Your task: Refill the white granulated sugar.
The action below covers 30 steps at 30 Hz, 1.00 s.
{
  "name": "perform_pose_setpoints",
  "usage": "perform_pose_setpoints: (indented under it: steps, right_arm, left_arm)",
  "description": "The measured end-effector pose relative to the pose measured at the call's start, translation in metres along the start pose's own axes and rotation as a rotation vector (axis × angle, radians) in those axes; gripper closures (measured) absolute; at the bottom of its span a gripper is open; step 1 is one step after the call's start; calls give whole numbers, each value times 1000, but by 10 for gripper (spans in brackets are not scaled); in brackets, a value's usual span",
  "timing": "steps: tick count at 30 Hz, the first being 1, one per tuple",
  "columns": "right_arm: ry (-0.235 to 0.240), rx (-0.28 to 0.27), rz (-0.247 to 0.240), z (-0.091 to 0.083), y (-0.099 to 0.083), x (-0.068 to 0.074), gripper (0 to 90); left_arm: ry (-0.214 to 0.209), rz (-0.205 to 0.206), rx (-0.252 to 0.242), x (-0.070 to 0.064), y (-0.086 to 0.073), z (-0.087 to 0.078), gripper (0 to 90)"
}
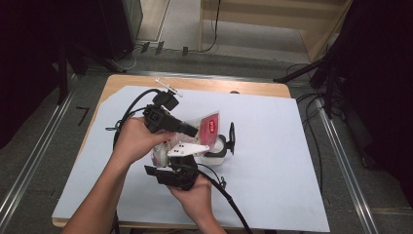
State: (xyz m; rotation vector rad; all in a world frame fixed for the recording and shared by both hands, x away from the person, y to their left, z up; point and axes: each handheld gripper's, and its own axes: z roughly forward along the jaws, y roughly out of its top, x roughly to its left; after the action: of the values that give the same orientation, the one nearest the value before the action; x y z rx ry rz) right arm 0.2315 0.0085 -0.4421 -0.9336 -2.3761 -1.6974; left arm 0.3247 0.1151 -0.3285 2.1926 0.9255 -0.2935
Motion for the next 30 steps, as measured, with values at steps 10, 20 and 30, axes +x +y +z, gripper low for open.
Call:
perform_pose_setpoints:
  steps: [10,20,30]
  right_arm:
    - [-3,2,-10,1,0,0,636]
    - [-3,2,-6,1,0,0,635]
    - [-5,2,-5,2,0,0,630]
  left_arm:
    - [-1,-3,1,0,0,0,830]
    - [1,-5,0,0,0,0,831]
    - [1,-6,0,0,0,0,832]
